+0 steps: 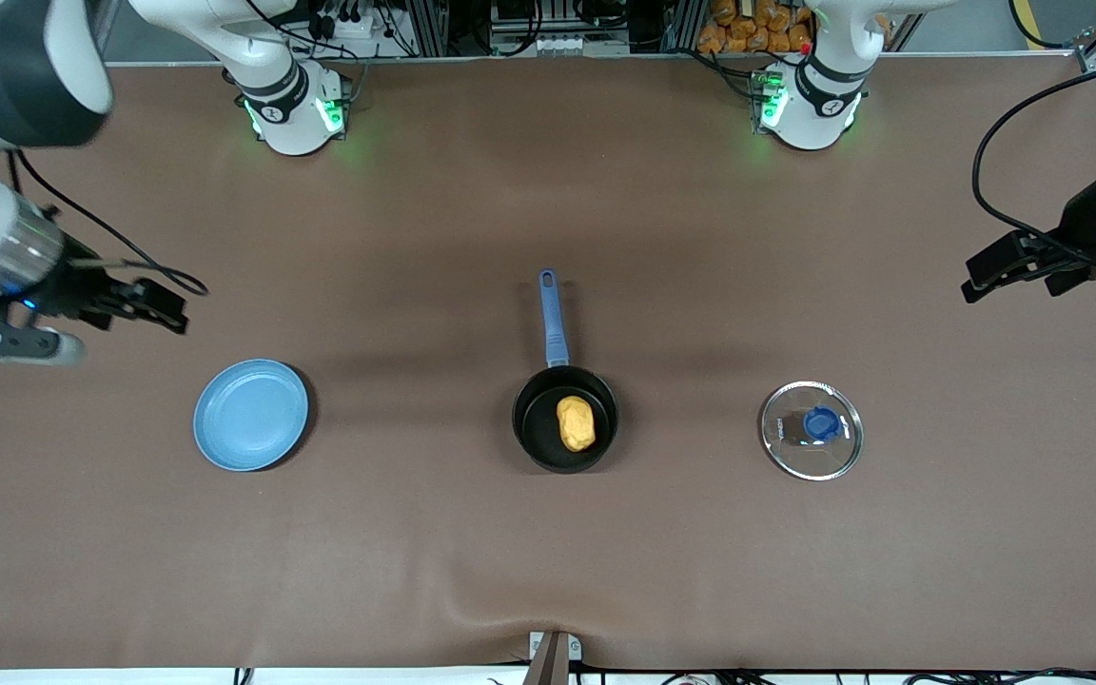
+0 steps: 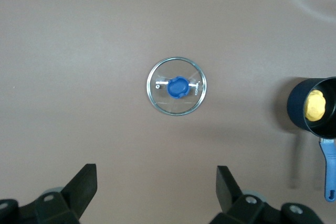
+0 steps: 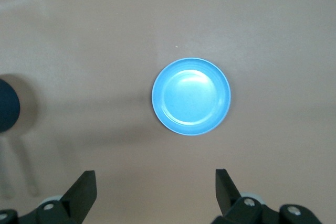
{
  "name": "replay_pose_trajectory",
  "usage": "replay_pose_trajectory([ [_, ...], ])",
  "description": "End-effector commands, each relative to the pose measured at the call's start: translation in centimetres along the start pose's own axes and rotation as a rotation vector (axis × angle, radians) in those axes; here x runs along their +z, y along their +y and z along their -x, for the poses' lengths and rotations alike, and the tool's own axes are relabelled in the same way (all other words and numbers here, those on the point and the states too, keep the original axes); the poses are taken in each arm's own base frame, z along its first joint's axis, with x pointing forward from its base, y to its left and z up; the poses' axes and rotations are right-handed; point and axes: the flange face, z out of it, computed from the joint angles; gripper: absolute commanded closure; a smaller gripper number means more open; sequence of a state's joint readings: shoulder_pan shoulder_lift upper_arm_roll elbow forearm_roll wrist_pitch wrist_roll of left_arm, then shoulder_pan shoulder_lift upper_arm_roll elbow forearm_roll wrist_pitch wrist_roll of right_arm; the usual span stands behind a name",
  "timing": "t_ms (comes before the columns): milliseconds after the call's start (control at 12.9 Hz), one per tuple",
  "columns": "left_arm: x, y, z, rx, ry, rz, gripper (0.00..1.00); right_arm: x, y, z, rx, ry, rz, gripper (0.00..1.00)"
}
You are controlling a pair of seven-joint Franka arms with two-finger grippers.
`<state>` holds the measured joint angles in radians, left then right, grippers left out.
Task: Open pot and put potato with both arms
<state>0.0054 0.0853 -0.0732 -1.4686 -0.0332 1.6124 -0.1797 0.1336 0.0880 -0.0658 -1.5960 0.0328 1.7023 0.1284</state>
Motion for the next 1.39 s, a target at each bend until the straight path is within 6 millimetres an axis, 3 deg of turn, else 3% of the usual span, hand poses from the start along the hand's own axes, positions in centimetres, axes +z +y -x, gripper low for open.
replay_pose_trajectory([
  [0,-0.7,-1.5,-0.4,-0.039,-0.014,0.017,0.0,-1.5,2.4,3.6,-0.029,0.016,0.0,0.0],
  [309,-1.3,-1.8,-0.4,-0.045,-0.002,0.016,0.0,-3.7,3.4,4.8,-0.028,0.042,0.035,0.0],
  [1315,-1.9,-2.1,0.1,-0.043,0.008,0.008,0.0,-4.1,3.0,5.2,-0.039,0.056,0.05,0.0],
])
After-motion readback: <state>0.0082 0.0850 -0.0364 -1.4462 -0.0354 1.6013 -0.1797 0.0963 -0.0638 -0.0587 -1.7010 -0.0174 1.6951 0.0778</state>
